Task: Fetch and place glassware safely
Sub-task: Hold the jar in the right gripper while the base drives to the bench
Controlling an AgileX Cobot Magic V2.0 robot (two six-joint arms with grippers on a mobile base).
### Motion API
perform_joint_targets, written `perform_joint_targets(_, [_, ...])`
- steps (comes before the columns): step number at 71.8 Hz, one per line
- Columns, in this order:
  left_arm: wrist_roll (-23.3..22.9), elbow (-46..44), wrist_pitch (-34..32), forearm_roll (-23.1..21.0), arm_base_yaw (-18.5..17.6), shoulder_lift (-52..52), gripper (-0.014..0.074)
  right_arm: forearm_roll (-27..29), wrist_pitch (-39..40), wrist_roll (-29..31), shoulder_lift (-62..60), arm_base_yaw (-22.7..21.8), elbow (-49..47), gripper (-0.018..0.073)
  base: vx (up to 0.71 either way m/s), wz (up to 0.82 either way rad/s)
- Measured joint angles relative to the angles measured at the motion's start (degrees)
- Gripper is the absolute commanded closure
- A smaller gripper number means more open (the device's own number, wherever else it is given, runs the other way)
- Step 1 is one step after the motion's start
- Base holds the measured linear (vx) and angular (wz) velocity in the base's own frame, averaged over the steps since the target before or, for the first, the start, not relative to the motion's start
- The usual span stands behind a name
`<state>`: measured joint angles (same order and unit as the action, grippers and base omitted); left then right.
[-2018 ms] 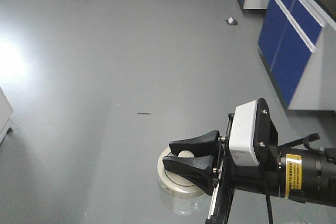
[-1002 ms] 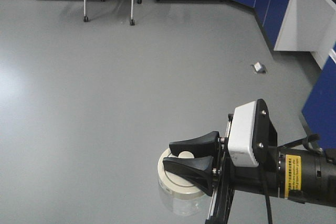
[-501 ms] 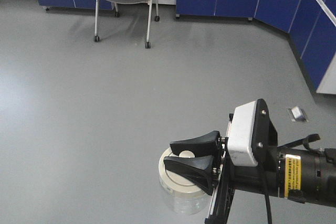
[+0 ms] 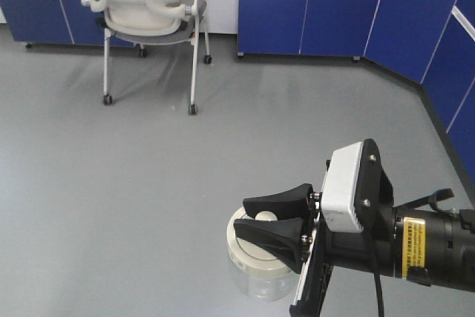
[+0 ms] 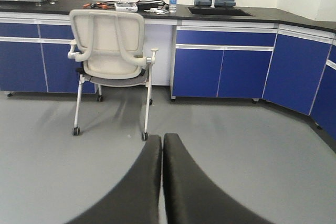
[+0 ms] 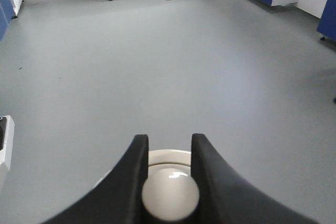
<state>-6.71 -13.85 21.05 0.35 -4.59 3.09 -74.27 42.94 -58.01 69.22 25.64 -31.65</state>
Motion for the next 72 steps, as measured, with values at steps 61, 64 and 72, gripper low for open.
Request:
perform_joint_targets(61, [0.0,0.0,0.0,0.0,0.0,0.0,0.0603,0.3,-0.4,0.0,0.0,0.0,0.1,0.0560,0.68,-0.17])
perform_joint_targets(64, [0.0,0.0,0.0,0.0,0.0,0.0,0.0603,0.3,-0.4,0.0,0.0,0.0,0.1,0.0560,0.49,-0.76])
perform_joint_targets(72, [0.0,0.0,0.0,0.0,0.0,0.0,0.0603,0.4,-0.5,0.0,0.0,0.0,0.1,0.0560,0.45,-0.87])
